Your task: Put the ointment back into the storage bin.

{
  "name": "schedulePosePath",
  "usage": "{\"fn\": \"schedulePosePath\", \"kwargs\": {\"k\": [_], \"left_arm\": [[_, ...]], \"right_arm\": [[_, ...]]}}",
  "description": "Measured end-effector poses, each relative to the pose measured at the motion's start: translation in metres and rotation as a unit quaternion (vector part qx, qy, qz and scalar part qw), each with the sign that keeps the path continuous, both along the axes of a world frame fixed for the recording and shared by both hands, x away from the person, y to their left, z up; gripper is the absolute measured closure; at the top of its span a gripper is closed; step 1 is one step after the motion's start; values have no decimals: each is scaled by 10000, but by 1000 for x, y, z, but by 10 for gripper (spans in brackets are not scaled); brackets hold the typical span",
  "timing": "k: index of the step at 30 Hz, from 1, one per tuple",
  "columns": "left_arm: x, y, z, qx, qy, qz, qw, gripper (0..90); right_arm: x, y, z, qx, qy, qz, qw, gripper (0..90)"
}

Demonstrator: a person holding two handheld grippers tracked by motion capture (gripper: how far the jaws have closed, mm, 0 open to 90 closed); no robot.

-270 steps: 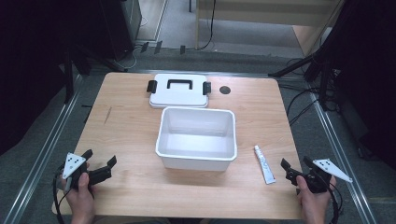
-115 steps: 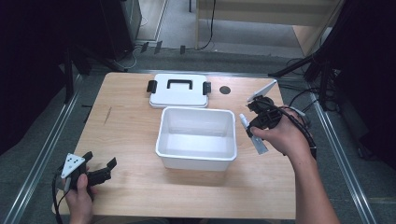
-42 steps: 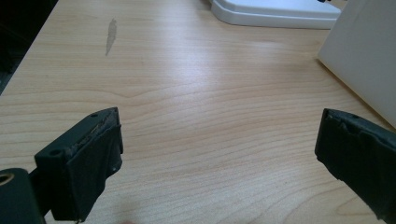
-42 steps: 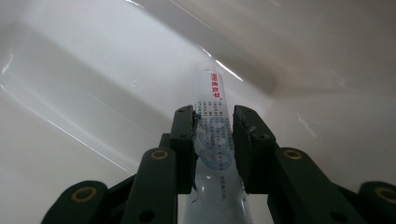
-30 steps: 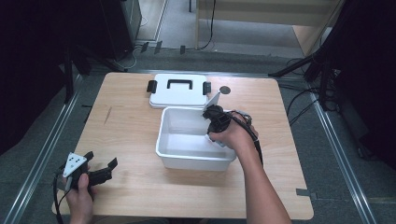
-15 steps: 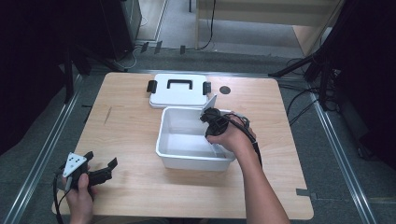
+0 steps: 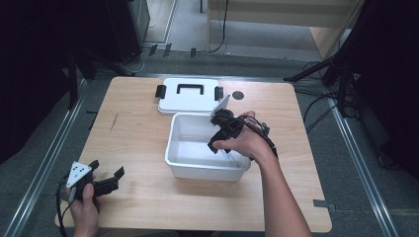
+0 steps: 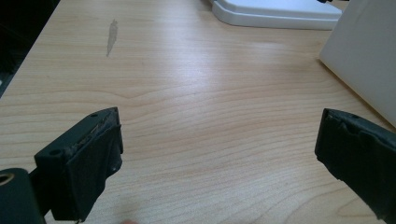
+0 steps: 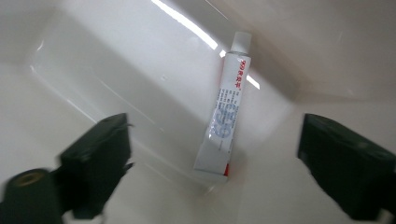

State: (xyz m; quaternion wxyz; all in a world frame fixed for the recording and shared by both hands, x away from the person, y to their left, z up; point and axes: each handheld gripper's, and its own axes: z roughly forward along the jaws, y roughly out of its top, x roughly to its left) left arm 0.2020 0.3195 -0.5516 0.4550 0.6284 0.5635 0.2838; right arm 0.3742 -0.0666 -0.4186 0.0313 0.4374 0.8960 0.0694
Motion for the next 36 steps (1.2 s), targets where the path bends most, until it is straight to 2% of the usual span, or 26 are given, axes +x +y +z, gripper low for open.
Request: {"fn": "schedulePosePath", "kwargs": {"k": [2, 4, 10, 14, 16, 28, 32, 36], "left_arm": [[0, 0, 0, 8, 2, -1, 10000, 17], [0, 0, 0, 13, 1, -1, 10000, 17], [0, 0, 0, -3, -8, 12, 10000, 17], [0, 0, 0, 7, -8, 8, 10000, 17], [0, 0, 0, 12, -7, 7, 10000, 17], [0, 0, 0, 37, -6, 8, 10000, 17], [0, 0, 0, 31, -5, 10, 10000, 17], [0, 0, 0, 25, -2, 11, 10000, 17]], "right_arm": [[-2, 0, 7, 73, 6, 42, 10000, 0], [-3, -2, 16, 207, -91, 75, 9997, 0], [-11, -7, 41, 236, -399, 64, 9989, 0], [-13, -23, 57, 239, -547, -39, 9982, 0], [-13, -26, 58, 245, -545, -88, 9982, 0], [-13, -80, 69, 279, -643, -575, 9959, 0], [-12, -99, 68, 362, -614, -784, 9944, 0], [-11, -118, 66, 447, -678, -1020, 9915, 0]]}}
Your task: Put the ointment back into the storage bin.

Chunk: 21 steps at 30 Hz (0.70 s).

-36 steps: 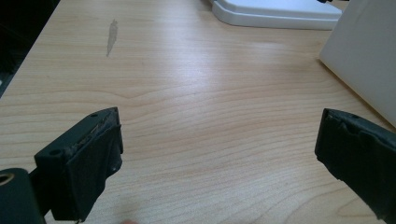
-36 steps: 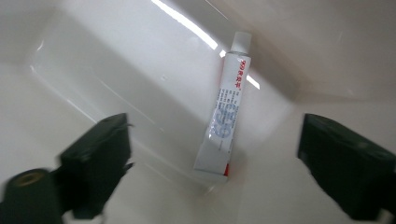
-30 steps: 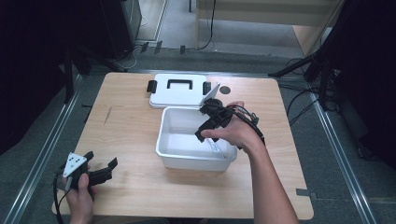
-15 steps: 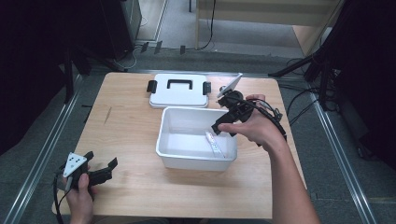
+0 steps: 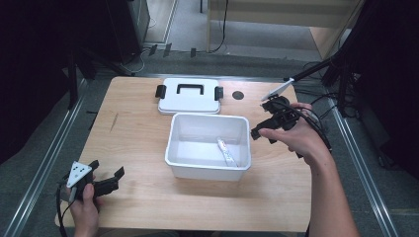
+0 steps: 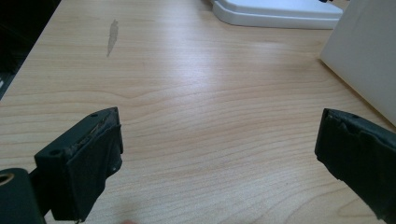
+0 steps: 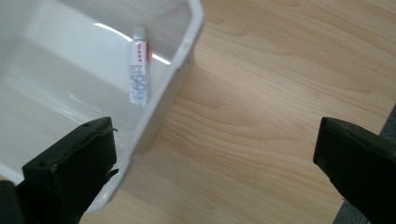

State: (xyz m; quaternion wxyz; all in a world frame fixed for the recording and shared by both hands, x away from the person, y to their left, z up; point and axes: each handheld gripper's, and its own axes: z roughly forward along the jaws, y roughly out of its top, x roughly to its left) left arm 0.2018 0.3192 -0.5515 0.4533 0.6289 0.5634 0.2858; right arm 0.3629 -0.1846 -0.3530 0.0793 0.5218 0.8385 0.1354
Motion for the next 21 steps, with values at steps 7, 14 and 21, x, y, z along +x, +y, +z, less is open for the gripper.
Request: {"fn": "schedulePosePath", "kwargs": {"k": [7, 14, 21], "left_arm": [[0, 0, 0, 9, -3, 2, 10000, 17], [0, 0, 0, 26, -8, -7, 10000, 17], [0, -1, 0, 39, -23, -2, 10000, 17]], "right_arm": [[-2, -30, -10, 159, -49, -311, 9994, 0], [-6, -56, -27, 408, -65, -563, 9976, 0], [-15, -71, -47, 578, -112, -667, 9960, 0]]}}
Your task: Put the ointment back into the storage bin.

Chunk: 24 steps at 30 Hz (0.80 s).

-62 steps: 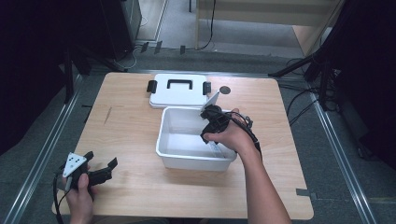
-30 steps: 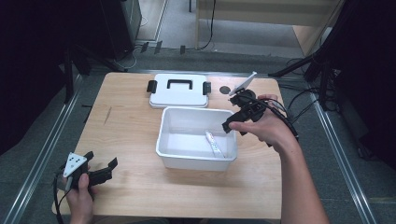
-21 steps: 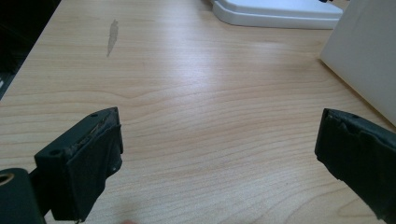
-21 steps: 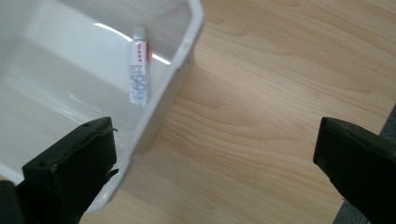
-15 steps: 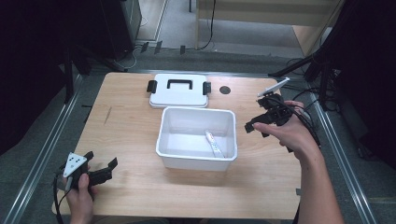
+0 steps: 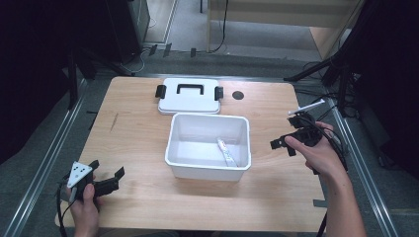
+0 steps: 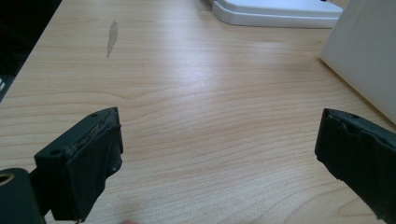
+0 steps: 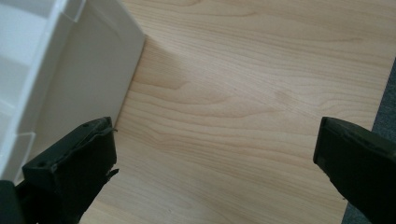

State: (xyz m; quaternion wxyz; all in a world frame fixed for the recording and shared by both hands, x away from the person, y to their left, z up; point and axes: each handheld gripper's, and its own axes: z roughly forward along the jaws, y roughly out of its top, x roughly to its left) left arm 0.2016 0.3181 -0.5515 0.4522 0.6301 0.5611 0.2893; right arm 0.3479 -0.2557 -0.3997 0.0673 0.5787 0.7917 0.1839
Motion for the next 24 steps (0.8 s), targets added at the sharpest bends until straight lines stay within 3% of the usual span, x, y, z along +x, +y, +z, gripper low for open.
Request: {"fn": "schedulePosePath", "kwargs": {"k": [9, 24], "left_arm": [[0, 0, 0, 9, 3, 2, 10000, 17], [0, 0, 0, 16, 5, 8, 10000, 17]], "right_arm": [[-18, -17, -21, 160, -145, -106, 9997, 0], [-57, -49, -69, 379, -808, -210, 9958, 11]]}}
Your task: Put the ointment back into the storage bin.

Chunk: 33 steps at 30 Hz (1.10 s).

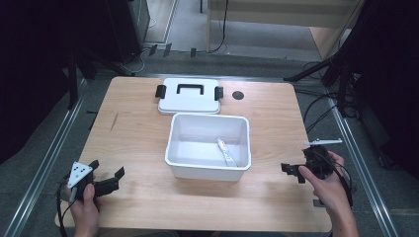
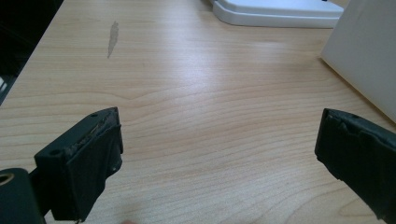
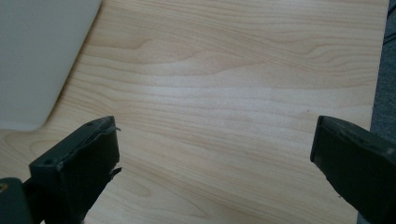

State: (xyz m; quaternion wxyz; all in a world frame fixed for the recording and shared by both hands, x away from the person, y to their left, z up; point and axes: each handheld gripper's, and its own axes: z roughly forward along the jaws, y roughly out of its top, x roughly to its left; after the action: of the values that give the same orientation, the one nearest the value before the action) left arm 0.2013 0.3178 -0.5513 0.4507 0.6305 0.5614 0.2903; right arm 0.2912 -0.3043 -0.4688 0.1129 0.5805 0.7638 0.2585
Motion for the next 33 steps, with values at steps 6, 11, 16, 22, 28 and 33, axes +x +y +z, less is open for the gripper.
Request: {"fn": "schedulePosePath", "kwargs": {"k": [6, 11, 16, 22, 28, 33], "left_arm": [[0, 0, 0, -2, -2, 6, 10000, 17], [0, 0, 0, 14, -7, 7, 10000, 16], [0, 0, 0, 23, -8, 4, 10000, 17], [0, 0, 0, 29, 3, 8, 10000, 17], [1, 0, 0, -8, 16, 22, 10000, 17], [2, 0, 0, -13, 20, 19, 10000, 17]], "right_arm": [[-15, -12, -21, 60, -151, -48, 9999, 11], [-28, -20, -32, 193, -430, 2, 9989, 11], [-46, -33, -47, 512, -808, 15, 9954, 15], [-62, -44, -60, 685, -1196, -176, 9903, 34], [-75, -48, -72, 662, -1611, -466, 9836, 44], [-75, -52, -74, 800, -1660, -657, 9807, 42]]}}
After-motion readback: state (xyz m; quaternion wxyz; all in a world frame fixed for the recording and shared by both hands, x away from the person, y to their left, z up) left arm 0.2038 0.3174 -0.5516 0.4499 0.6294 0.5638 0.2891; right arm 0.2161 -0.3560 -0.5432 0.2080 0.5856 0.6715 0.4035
